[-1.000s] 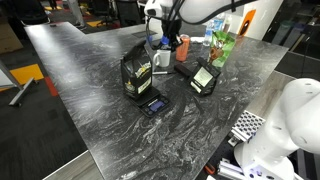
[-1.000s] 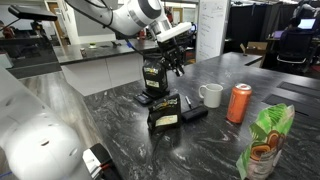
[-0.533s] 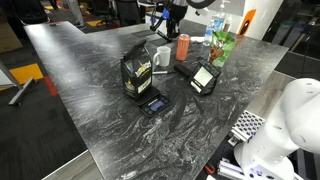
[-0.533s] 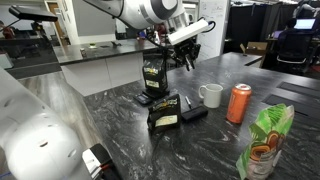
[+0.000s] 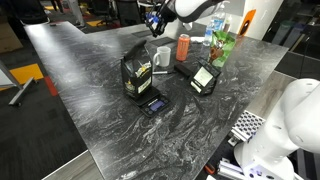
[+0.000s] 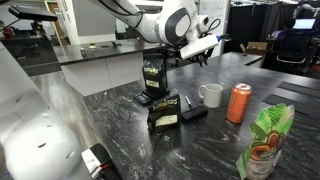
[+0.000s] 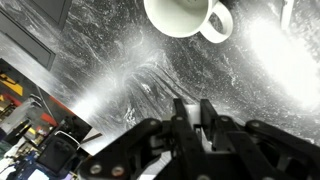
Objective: Put the thick black marker in the mug.
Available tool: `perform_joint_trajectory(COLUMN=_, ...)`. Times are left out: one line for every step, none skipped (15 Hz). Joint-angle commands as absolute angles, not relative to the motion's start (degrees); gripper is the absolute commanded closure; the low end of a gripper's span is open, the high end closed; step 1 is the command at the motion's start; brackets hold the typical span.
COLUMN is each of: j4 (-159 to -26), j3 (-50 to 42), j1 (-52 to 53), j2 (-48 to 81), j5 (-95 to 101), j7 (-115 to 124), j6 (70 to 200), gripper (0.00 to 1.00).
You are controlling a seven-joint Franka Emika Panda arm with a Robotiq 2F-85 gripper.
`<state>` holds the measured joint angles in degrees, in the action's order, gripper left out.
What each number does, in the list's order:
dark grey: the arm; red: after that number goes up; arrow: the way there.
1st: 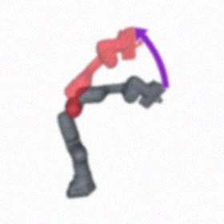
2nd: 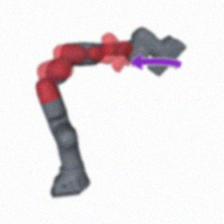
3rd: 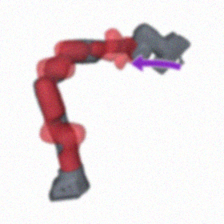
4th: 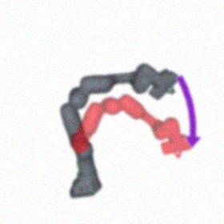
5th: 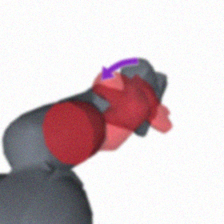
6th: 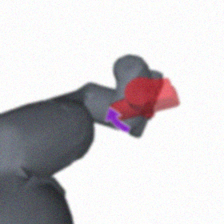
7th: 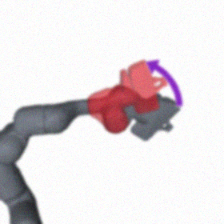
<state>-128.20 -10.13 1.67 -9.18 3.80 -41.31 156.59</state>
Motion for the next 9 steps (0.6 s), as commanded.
perform_joint_trajectory(j4=-133.0, j3=-9.0, j1=-1.2, j2=-9.5, j5=5.0, j7=-34.1, j6=161.4, gripper=0.95)
perform_joint_trajectory(j4=-134.6, j3=-8.6, j1=-2.8, j2=-10.3, j5=8.6, j7=-29.7, j6=160.7, gripper=0.95)
perform_joint_trajectory(j4=-136.0, j3=-8.3, j1=-3.9, j2=-11.2, j5=11.1, j7=-26.0, j6=160.4, gripper=0.95)
perform_joint_trajectory(j4=-137.5, j3=-8.4, j1=-4.6, j2=-12.0, j5=13.1, j7=-22.9, j6=160.5, gripper=0.95)
perform_joint_trajectory(j4=-138.8, j3=-8.5, j1=-5.4, j2=-12.6, j5=14.4, j7=-20.3, j6=160.8, gripper=0.95)
perform_joint_trajectory(j4=-139.9, j3=-8.8, j1=-5.5, j2=-13.0, j5=14.4, j7=-19.1, j6=161.2, gripper=0.95)
perform_joint_trajectory(j4=-140.8, j3=-9.2, j1=-5.3, j2=-13.0, j5=13.5, j7=-19.1, j6=161.9, gripper=0.95)
perform_joint_trajectory(j4=-141.1, j3=-9.6, j1=-4.8, j2=-12.6, j5=12.5, j7=-19.8, j6=162.9, gripper=0.95)
perform_joint_trajectory(j4=-141.5, j3=-9.8, j1=-4.4, j2=-12.3, j5=11.7, j7=-20.6, j6=163.7, gripper=0.95)
